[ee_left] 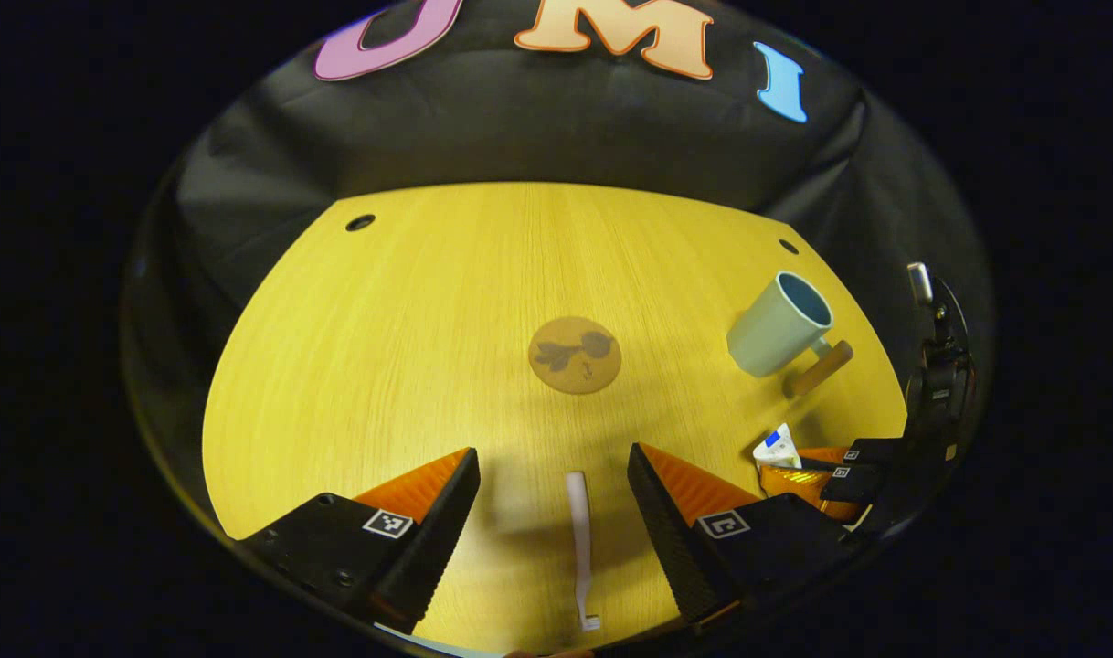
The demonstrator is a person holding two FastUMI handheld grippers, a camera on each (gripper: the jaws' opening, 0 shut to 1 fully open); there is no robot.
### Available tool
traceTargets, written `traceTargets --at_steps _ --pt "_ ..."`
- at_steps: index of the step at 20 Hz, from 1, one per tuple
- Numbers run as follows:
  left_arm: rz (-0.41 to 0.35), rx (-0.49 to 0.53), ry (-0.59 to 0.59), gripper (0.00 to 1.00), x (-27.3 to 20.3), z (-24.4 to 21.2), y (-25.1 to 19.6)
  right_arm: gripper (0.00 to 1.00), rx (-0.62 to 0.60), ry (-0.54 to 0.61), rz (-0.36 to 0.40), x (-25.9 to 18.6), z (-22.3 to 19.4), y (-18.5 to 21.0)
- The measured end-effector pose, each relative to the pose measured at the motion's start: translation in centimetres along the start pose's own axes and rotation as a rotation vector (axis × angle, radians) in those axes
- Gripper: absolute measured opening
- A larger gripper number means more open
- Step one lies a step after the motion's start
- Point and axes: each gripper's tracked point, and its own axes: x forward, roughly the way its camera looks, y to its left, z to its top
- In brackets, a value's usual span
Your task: Put the toothbrush and toothpaste on the desktop into the cup, then pick up the cup and place it on the coaster on the desktop.
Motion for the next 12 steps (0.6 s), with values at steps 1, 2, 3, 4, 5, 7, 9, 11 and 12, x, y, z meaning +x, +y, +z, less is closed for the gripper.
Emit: traceTargets --at_steps 1,2,3,4,5,7,9,11,12 --pt "-0.003 -0.004 0.029 0.96 0.1 -0.4 0.1 0.09 0.002 0.001 0.003 0.0 0.0 0.0" --pt "-0.001 -0.001 0.072 0.96 0.2 -1.0 0.4 0.09 0.001 0.001 0.005 0.0 0.0 0.0" --pt "0.000 0.006 0.100 0.96 0.3 -1.4 0.6 0.09 -0.001 0.001 0.006 0.0 0.0 0.0" --pt "-0.004 0.015 0.139 0.96 0.4 -2.0 0.7 0.09 -0.002 0.001 0.007 0.0 0.1 0.0" --pt "-0.003 0.022 0.173 0.96 0.5 -2.7 0.7 0.09 -0.002 0.000 0.008 0.0 0.0 -0.1" --pt "0.006 0.031 0.213 0.96 0.9 -3.8 0.7 0.09 -0.003 -0.001 0.010 0.0 0.1 -0.1" --pt "0.009 0.036 0.251 0.96 1.4 -4.9 0.5 0.09 -0.002 -0.002 0.012 0.0 0.0 0.0" --pt "0.035 0.043 0.291 0.96 1.3 -5.4 1.1 0.09 -0.002 -0.002 0.012 0.0 0.1 0.0" --pt "0.042 0.053 0.297 0.95 1.5 -5.4 1.2 0.09 -0.002 -0.002 0.013 0.0 0.1 -0.1"
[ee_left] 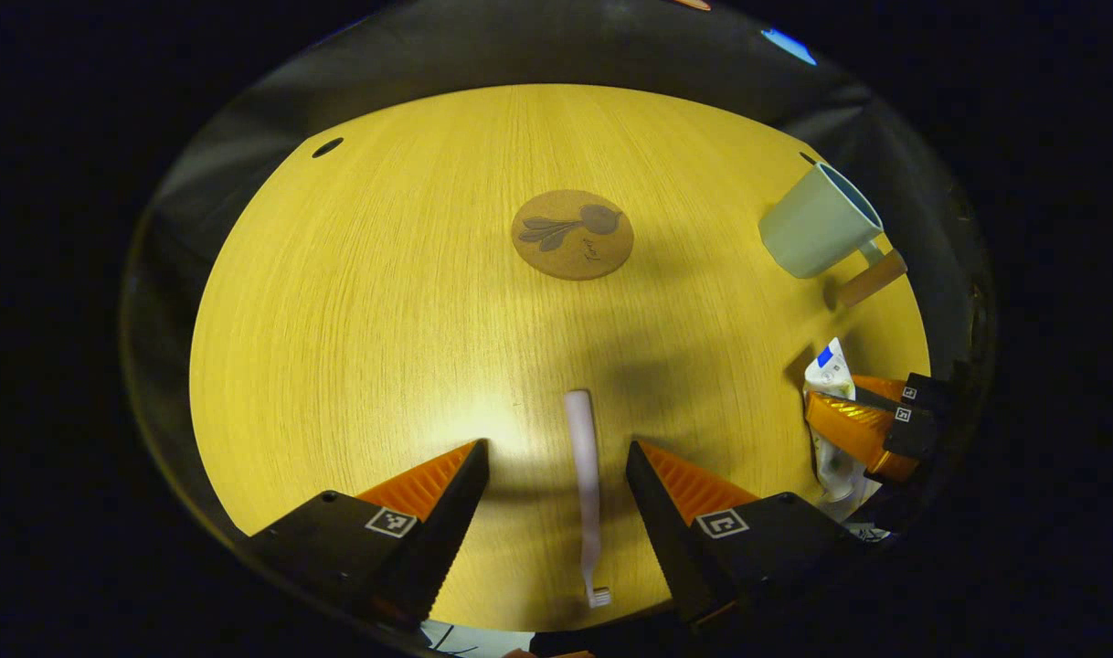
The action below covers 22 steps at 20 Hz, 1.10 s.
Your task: Put the toothbrush and toothpaste on the desktop into the cup, then pick up the cup and place it on the coaster on the desktop.
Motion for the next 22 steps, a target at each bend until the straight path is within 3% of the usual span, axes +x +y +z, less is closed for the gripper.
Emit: traceTargets --at_steps 4,8,11,13,14,16,17,22 --pt "0.040 0.027 0.083 0.82 0.06 -0.41 0.59 0.09 0.000 0.000 0.003 -0.04 0.00 0.00" --pt "0.044 0.025 0.132 0.82 0.27 -0.45 0.31 0.09 -0.001 -0.001 0.005 -0.03 0.05 0.03" --pt "0.043 0.050 0.152 0.74 0.27 -0.58 -0.04 0.09 0.001 -0.002 0.007 -0.01 0.06 0.01" --pt "0.042 0.051 0.149 0.60 0.15 -0.58 -0.03 0.09 0.002 -0.003 0.008 -0.03 0.10 0.04" --pt "0.043 0.048 0.143 0.46 0.15 -0.57 0.12 0.09 0.001 -0.003 0.009 -0.03 0.08 0.02" --pt "0.044 0.031 0.120 0.34 0.13 -0.63 0.15 0.09 0.002 -0.003 0.010 -0.01 0.05 0.04" --pt "0.042 0.027 0.111 0.18 0.17 -0.61 0.10 0.09 0.001 -0.003 0.010 -0.02 0.10 0.04" --pt "0.043 0.034 0.052 0.00 0.15 -0.35 0.07 0.09 -0.018 -0.009 0.008 0.02 0.09 -0.01"
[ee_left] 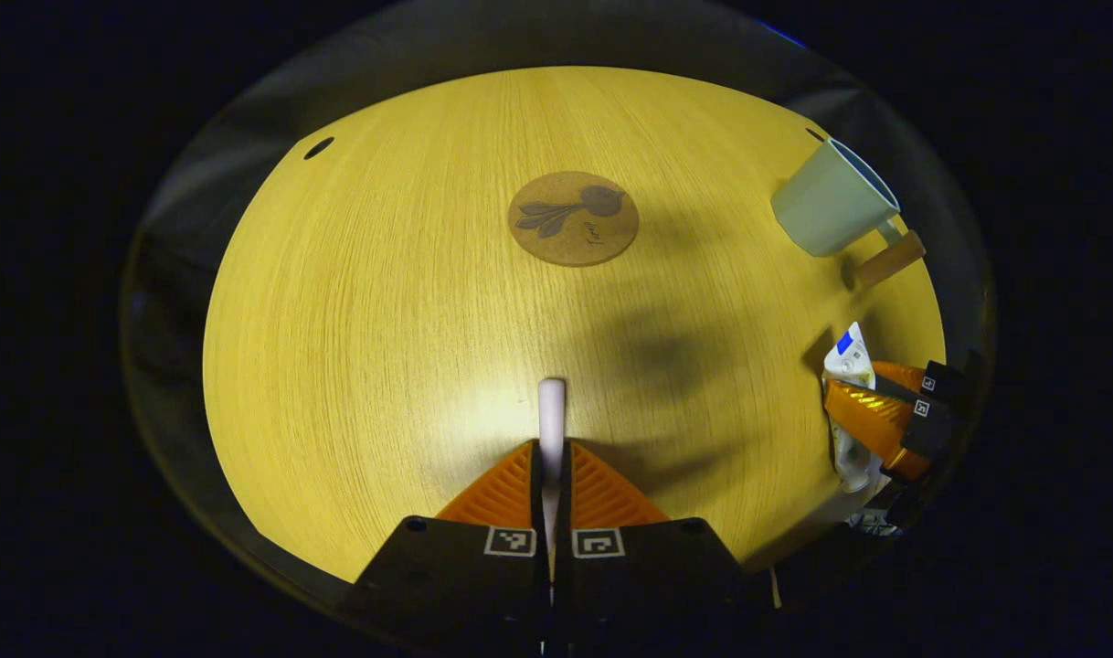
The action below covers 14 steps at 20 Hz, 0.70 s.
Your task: Put the toothbrush and toothpaste on the desktop into the cup, then pick up the cup and place it on the coaster on the desktop.
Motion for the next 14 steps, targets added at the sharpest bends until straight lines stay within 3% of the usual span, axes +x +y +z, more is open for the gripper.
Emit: traceTargets --at_steps 6,9,14 --pt "-0.034 -0.065 -0.069 0.00 0.0 0.4 -0.2 0.09 -0.027 0.003 0.007 0.1 0.0 -0.1" --pt "-0.065 -0.091 -0.109 0.00 -0.2 0.8 -0.8 0.09 0.011 0.006 0.049 0.3 -0.3 0.1" --pt "-0.109 -0.076 -0.227 0.00 -0.4 2.7 -0.9 0.09 0.014 -0.089 0.087 0.0 0.7 0.1"
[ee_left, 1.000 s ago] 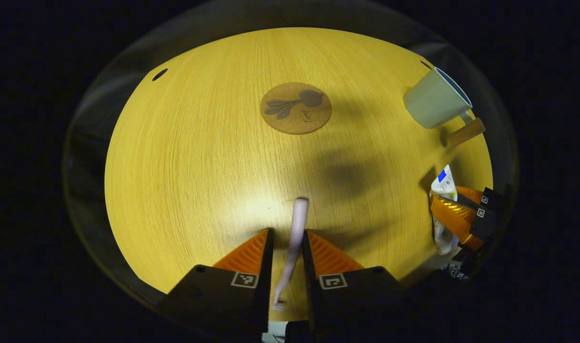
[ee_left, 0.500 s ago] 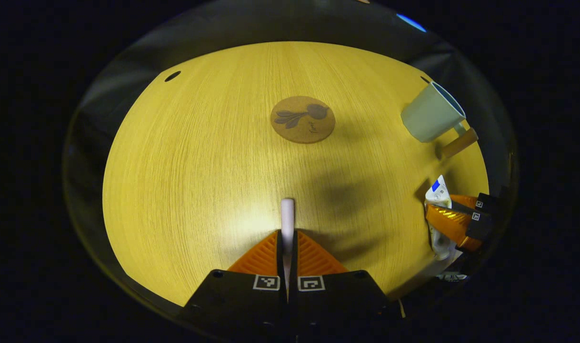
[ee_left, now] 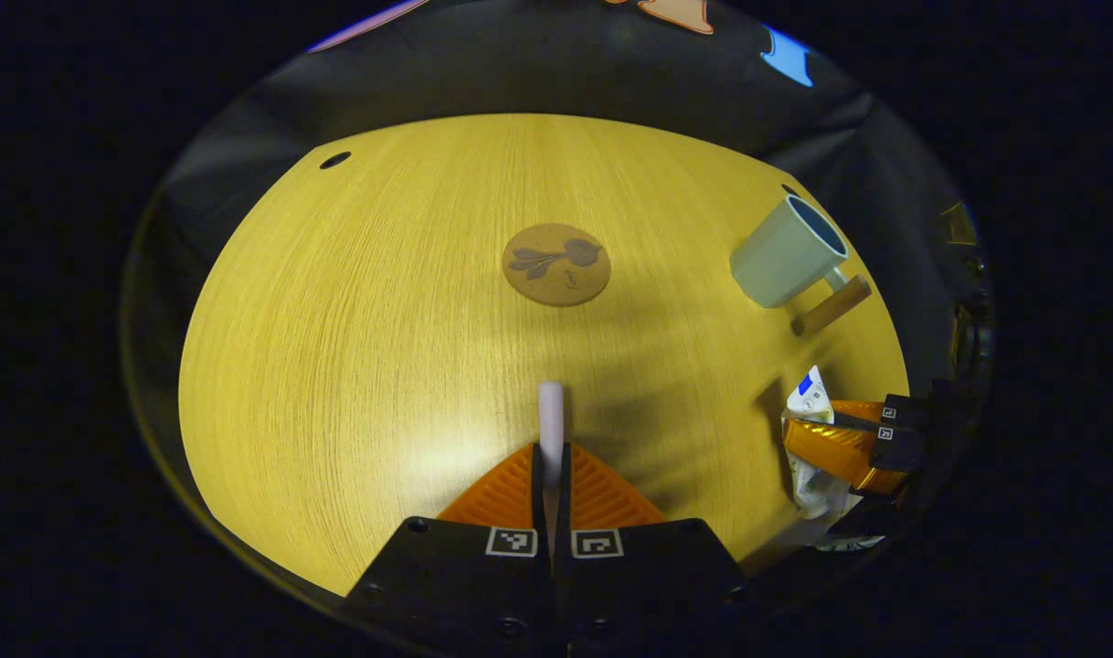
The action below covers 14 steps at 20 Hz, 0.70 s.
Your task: Put the toothbrush and toothpaste on the desktop into the cup, then pick up the cup and place it on the coaster on the desktop.
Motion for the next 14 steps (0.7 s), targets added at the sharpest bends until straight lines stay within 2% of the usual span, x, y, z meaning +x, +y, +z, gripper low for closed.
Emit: traceTargets --at_steps 5,8,14 --pt "-0.024 0.052 -0.078 0.00 -0.5 1.3 -0.3 0.08 0.048 -0.091 0.049 -1.1 1.7 0.3" --pt "-0.041 0.076 -0.117 0.00 -1.2 2.1 -0.5 0.09 0.095 -0.219 0.085 -4.0 5.9 0.4" --pt "-0.061 0.089 -0.153 0.00 -3.1 3.3 -1.8 0.08 0.155 -0.376 0.073 -7.0 13.3 -2.2"
